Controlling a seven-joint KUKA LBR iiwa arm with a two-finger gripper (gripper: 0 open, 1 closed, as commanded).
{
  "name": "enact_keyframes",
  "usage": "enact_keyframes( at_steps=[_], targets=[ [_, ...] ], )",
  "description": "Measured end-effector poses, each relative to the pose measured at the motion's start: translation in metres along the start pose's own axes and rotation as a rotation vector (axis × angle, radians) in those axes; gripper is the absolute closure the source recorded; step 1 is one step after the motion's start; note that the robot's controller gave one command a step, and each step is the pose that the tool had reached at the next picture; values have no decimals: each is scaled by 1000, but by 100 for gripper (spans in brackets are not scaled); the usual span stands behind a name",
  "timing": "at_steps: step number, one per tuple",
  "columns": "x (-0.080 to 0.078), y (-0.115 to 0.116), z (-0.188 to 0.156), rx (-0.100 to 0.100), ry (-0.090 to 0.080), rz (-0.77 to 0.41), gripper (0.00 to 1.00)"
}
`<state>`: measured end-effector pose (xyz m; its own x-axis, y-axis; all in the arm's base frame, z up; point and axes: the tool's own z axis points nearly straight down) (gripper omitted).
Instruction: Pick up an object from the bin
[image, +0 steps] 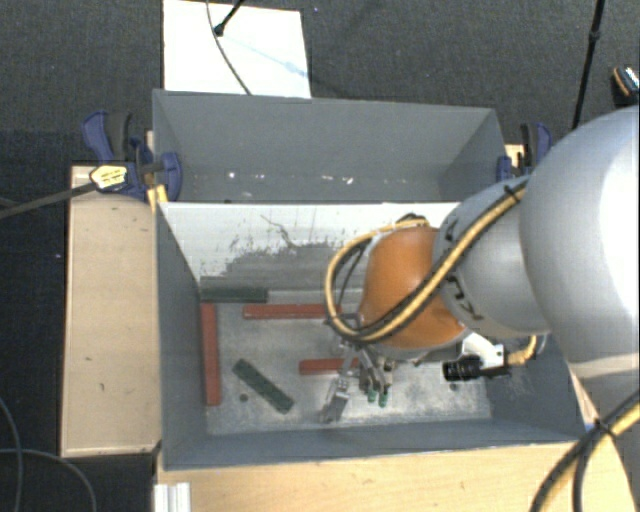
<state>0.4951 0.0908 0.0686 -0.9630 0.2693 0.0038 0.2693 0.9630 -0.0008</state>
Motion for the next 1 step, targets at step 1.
enact_keyframes(
  at_steps=[1],
  targets=[
    [0,0,0,0,-1,3,0]
  ],
)
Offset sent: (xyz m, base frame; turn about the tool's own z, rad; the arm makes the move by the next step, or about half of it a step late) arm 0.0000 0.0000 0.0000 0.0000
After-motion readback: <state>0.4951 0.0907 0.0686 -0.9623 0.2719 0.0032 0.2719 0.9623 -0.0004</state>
